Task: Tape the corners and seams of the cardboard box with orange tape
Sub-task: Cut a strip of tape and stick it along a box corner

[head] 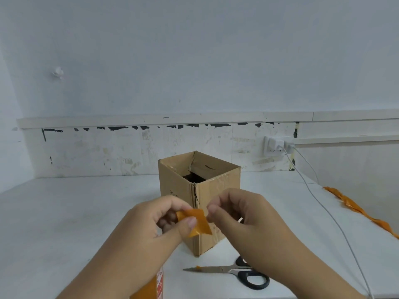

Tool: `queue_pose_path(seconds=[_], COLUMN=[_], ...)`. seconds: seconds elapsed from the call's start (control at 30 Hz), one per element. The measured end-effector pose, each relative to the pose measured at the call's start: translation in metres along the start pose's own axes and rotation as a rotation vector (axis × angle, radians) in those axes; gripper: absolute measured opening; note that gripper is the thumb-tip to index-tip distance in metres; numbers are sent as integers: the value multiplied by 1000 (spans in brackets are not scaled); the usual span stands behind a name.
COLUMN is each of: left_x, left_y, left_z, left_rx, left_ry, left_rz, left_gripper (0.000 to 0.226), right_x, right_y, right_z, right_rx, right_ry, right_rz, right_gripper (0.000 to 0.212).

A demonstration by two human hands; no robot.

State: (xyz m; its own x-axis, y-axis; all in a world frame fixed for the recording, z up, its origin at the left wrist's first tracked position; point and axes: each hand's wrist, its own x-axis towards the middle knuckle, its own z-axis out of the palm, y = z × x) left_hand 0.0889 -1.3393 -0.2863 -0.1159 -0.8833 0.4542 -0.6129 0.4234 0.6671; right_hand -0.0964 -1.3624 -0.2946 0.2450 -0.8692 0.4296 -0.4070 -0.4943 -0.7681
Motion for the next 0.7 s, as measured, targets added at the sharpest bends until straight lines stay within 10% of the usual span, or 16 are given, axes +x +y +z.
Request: queue_pose_path(seconds=[0.2,0.7], left_x=[4,26], left_y=[3,-20], left_z=[1,-6], left_rx=[24,139], left_ry=[14,-20], left_rz=[88,166], left_gripper=[17,23], right_x=[-3,20], right_y=[-5,9], right_z=[-2,-4], right_rx=[95,-304], right_ry=[-112,61], right_rz=[-40,-145], right_gripper=[49,9])
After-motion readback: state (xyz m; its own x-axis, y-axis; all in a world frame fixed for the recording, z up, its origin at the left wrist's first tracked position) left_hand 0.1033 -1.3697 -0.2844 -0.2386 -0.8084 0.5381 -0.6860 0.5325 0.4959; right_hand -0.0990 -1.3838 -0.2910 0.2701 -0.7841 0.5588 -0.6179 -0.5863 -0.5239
